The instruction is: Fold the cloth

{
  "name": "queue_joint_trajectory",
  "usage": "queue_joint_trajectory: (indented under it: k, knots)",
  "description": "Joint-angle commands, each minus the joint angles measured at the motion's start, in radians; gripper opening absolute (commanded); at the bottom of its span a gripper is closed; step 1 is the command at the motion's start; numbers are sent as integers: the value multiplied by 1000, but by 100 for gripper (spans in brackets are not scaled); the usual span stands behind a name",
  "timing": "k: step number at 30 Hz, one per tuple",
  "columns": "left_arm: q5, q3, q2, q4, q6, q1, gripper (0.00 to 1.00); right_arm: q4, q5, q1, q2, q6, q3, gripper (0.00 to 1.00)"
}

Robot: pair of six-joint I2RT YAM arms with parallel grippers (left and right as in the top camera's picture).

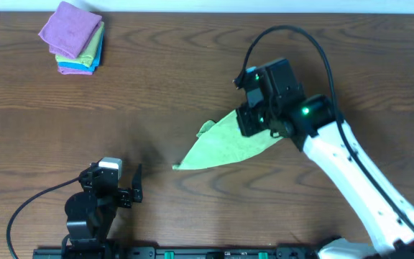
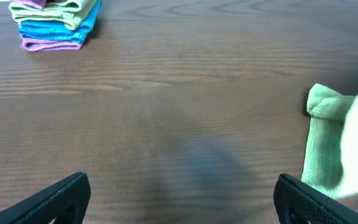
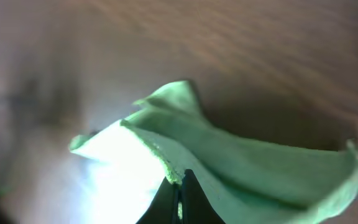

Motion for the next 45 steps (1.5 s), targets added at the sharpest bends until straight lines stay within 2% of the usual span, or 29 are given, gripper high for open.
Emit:
queue_joint_trajectory:
  k: [1,11,12,16,17,19,22,26,29,30,35,45]
  knots:
    - [-10,-19,-6,-6,-12,-4,95,-43,-37,54,-26,62,3,2]
    - [-10,-19,-6,-6,-12,-4,95,-355,-24,152,-23,221,3,6]
    - [-10,-19,-6,-6,-12,-4,95,-389,-10,152,-22,248,3,10]
    - [-10,-19,-6,-6,-12,-4,95,-478,27,151,-22,329,1,41]
    - [-10,-19,-6,-6,-12,-4,95,-490,27,151,-22,330,1,51]
    - [-10,-19,-6,-6,-12,-4,95,-494,27,152,-22,330,1,79]
    - [-10,-19,-6,-6,-12,-4,95,-470,33,151,-22,330,1,83]
    - [-10,-19,-6,-6,-12,-4,95,-370,79,152,-22,330,1,67]
    - [-10,-19,-6,-6,-12,-4,95,-263,136,152,-22,328,-3,8]
    - [-10,-19,-6,-6,-12,-4,96,-232,156,152,-22,325,-8,2]
    - [-10,-19,-6,-6,-12,-4,95,-57,180,151,-1,227,-92,2]
    - [-10,-19,-6,-6,-12,-4,95,154,169,151,179,216,-240,1]
